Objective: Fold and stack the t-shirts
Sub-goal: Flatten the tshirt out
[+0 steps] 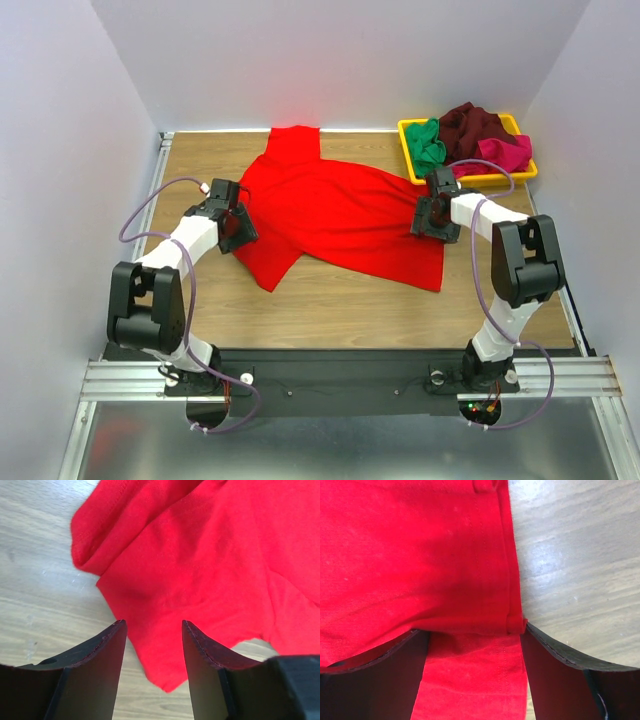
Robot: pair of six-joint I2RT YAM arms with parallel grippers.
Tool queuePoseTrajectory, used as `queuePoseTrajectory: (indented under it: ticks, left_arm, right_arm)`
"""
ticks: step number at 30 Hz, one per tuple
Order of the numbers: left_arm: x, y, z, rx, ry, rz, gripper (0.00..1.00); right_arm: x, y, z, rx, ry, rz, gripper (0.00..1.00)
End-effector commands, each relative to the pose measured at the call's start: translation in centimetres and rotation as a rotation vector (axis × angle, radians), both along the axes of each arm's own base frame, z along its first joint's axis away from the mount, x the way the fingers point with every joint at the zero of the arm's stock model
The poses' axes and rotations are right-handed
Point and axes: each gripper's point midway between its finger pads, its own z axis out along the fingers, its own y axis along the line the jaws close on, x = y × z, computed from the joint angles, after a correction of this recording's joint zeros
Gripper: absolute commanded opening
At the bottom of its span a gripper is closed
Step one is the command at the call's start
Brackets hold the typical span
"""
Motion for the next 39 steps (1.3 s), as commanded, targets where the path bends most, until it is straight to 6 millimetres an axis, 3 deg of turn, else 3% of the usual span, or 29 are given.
queuePoseTrajectory:
  ticks: [1,12,19,23,25,26,28,30,33,39]
  left_arm:
    - [1.2,-0.2,0.0,-0.012,-0.036,0.004,0.59]
    - [-1.8,0.7,-2.6,0.002,0.017,0.048,0.57]
    - [-2.0,0.4,-3.5,-0.019,0.025,0.052,0.57]
    - [-1.5,0.3,-3.8,-0.008,0.026,0.039,0.30]
    - [-1.2,0.4,-3.9,0.001,0.026,0.033,0.23]
    - [-1.1,0.5,-3.8,0.004,0.025,0.032,0.14]
    - [-0.8,0.6,-2.8,0.020,0.026,0.019,0.04]
    - [-0.6,0.9,-1.2,0.041,0.019,0.015,0.01]
    - [-0.7,1.8,2.2,0.087,-0.013,0.014,0.01]
    - [-1.2,2.2,5.1,0.114,-0.010,-0.011,0.01]
  right_arm:
    - [-0.8,-0.1,0.6,0.008,0.001,-0.007,0.79]
    - [-1.0,-0.1,0.9,0.011,-0.005,-0.007,0.79]
    - [-0.9,0.2,0.8,0.024,-0.001,-0.005,0.79]
    - [-1.0,0.2,0.9,0.025,-0.003,-0.005,0.79]
    - [-1.1,0.1,0.9,0.022,-0.001,-0.004,0.79]
    - [-1.1,0.1,0.9,0.023,-0.003,-0.006,0.79]
    - [-1.2,0.1,0.8,0.022,0.000,-0.003,0.79]
    - [-1.2,0.2,1.1,0.025,-0.006,-0.003,0.79]
    - [-1.1,0.2,1.4,0.028,-0.016,-0.003,0.79]
    - [-1.1,0.4,1.5,0.037,-0.016,0.000,0.78]
